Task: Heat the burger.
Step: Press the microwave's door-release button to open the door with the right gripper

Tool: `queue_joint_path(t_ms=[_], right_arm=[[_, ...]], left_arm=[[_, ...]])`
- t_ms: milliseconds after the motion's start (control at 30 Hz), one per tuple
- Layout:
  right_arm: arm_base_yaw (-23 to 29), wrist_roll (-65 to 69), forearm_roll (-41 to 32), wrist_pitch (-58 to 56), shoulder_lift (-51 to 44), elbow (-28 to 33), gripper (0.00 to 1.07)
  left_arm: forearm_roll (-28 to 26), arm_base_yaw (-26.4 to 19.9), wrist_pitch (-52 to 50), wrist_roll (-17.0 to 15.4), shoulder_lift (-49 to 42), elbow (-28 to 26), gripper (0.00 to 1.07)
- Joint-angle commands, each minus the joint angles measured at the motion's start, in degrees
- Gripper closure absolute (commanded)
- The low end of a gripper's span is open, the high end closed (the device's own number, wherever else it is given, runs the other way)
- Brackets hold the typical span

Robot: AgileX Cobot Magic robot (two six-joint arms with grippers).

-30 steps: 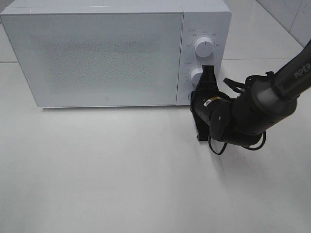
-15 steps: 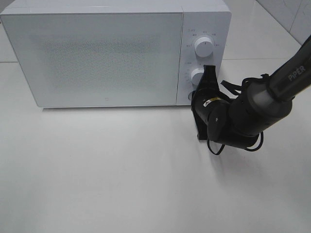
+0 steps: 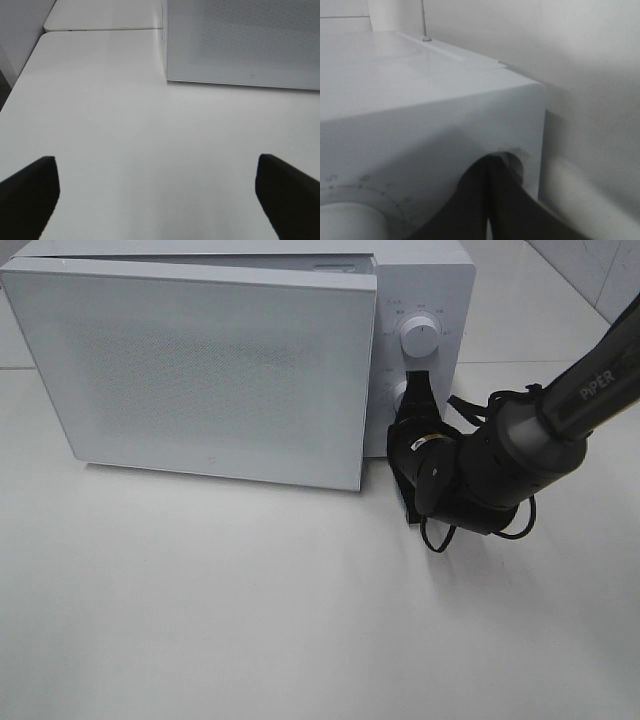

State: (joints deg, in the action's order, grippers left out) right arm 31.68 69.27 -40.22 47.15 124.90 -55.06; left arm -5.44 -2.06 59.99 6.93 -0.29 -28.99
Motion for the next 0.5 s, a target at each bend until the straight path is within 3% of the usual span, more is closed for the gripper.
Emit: queue_joint_path(t_ms=[33,500], right_arm=[[-3.55,-1.49,2.52,15.24,-0.86,-5.33,1.07],[-3.55,-1.43,0.97,9.51,-0.92,-5.27,1.07]], left_arm=[[-0.11,0.00,-0.57,0.23,-1.26,0.23,0.07],[-0.11,0.00,-0.57,0.23,-1.26,0.23,0.07]])
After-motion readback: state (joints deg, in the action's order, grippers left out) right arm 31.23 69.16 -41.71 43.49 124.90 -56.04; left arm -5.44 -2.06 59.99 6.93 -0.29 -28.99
